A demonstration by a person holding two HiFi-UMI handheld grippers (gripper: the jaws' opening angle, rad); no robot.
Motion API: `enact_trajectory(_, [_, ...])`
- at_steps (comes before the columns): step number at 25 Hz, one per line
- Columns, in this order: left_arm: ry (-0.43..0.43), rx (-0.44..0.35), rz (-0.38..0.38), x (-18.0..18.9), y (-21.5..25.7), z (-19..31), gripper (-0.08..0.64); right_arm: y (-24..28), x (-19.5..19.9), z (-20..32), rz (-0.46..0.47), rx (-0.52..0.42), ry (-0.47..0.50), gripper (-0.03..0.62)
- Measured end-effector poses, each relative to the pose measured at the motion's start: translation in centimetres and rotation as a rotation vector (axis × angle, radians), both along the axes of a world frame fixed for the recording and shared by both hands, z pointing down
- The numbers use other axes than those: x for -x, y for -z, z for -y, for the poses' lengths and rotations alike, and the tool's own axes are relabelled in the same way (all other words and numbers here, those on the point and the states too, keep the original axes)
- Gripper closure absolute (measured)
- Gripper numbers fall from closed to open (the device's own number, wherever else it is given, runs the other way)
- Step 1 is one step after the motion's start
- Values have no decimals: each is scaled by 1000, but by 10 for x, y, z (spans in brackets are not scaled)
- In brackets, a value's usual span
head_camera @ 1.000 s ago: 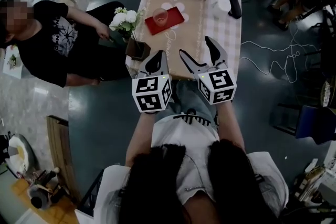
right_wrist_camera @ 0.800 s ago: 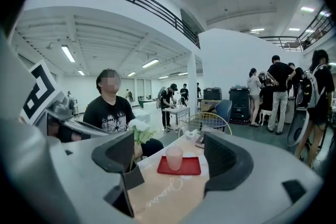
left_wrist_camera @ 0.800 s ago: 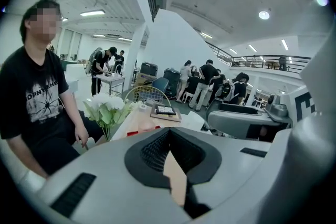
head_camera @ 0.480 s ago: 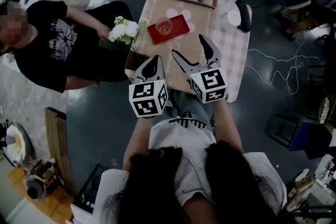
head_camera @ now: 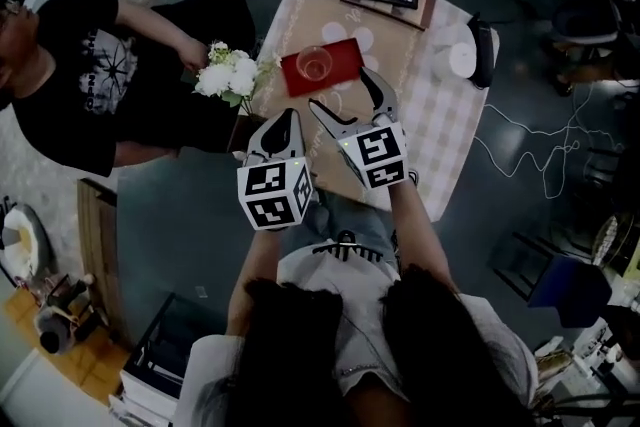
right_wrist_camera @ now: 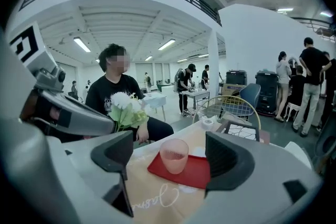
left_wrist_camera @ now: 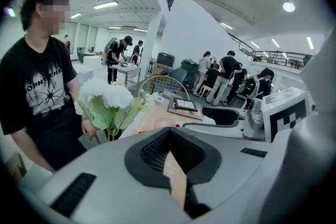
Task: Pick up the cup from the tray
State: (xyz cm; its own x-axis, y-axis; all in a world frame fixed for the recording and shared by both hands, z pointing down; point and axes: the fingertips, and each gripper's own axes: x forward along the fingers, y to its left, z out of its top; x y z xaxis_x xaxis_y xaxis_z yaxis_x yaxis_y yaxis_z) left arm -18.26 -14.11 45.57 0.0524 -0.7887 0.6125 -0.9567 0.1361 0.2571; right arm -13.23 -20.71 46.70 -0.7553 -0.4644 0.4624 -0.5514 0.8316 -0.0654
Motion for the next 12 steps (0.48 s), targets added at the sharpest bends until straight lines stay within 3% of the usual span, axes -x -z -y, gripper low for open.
enact_trajectory(12, [50, 86, -16, 8, -41, 29, 554, -74, 38, 34, -80, 24, 88, 181])
